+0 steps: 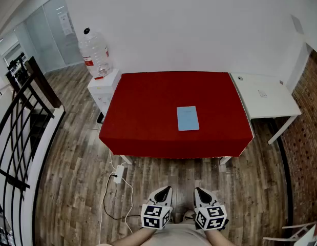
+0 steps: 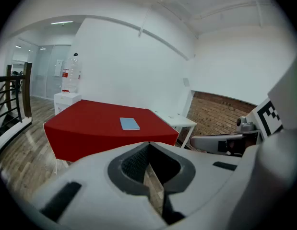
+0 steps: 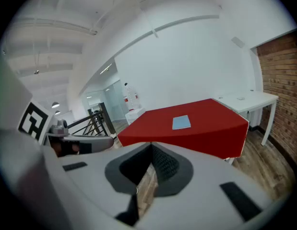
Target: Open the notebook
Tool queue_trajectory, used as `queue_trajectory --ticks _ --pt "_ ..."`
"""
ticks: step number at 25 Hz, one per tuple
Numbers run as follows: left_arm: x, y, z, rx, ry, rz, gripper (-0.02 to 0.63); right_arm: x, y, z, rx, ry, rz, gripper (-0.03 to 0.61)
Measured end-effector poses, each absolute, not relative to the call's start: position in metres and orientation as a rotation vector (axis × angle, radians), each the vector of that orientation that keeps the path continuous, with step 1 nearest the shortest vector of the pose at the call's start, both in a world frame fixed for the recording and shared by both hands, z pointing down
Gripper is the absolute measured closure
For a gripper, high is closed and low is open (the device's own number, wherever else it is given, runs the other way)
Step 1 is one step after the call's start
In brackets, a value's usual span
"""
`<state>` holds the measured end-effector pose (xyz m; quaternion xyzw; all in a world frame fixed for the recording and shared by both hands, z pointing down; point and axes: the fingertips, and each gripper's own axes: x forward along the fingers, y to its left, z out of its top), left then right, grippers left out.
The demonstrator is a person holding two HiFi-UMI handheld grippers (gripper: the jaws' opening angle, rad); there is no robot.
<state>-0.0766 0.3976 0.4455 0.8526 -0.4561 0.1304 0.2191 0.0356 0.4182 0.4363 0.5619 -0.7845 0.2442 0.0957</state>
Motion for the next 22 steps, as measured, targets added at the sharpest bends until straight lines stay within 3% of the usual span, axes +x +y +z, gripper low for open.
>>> queue_trajectory --ticks 11,22 --pt "-0.091 0.357 0.453 2.365 -1.247 0.359 0.607 0.014 0.379 0.443 1.681 -2.356 0.752 0.572" --pt "-0.056 0.193 0.462 2.327 -1.309 0.338 0.607 0.052 0.212 0.449 1.609 -2.383 0.719 0.572"
